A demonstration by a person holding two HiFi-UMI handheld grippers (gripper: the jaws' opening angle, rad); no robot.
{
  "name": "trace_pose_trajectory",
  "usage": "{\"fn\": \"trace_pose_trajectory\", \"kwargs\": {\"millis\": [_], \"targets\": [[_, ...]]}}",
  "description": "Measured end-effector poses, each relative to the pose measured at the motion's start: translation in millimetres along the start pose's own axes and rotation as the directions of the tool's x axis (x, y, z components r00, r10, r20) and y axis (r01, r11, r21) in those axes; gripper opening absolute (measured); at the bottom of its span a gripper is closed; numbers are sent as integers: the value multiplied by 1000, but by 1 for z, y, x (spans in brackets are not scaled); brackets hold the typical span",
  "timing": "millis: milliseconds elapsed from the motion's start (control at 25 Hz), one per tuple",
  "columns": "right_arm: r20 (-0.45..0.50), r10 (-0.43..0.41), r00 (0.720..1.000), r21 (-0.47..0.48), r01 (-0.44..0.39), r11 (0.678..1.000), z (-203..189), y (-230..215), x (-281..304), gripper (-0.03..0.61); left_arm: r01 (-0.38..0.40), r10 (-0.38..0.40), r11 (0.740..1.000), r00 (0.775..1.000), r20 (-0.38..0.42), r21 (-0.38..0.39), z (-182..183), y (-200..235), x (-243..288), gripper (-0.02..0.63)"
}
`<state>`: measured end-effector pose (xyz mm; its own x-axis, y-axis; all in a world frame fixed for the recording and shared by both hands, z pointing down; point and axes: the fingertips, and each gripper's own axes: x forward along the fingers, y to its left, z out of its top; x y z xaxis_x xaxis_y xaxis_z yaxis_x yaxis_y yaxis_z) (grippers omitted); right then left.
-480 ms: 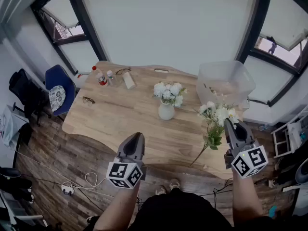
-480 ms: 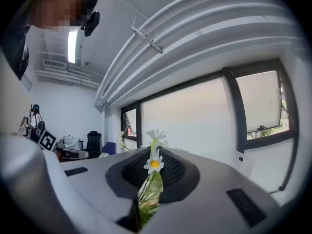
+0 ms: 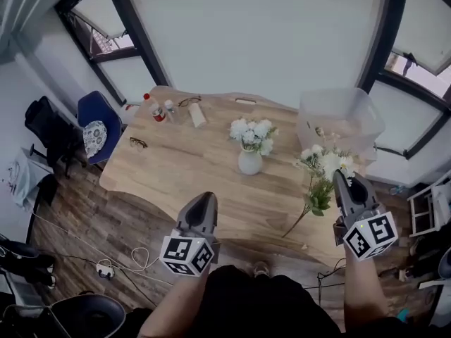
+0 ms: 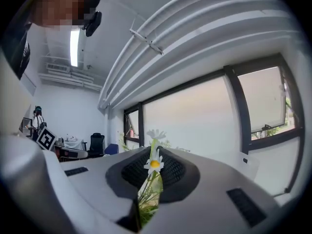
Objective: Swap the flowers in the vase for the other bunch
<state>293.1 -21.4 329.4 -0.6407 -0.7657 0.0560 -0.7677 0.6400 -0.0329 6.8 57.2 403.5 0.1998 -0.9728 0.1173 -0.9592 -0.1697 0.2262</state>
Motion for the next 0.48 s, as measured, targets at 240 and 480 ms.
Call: {"fn": "trace_pose_trajectory", "kwargs": {"millis": [240,480], "targets": [[37,11,999,-11,-11,1000,9,-4,2,52,-6,6,1000,1000,19,2,3,3,7,18],[62,-27,998,-21,29,999,27,-13,12,52,39,-40,999,998,42,24,25,13,31,18]]}}
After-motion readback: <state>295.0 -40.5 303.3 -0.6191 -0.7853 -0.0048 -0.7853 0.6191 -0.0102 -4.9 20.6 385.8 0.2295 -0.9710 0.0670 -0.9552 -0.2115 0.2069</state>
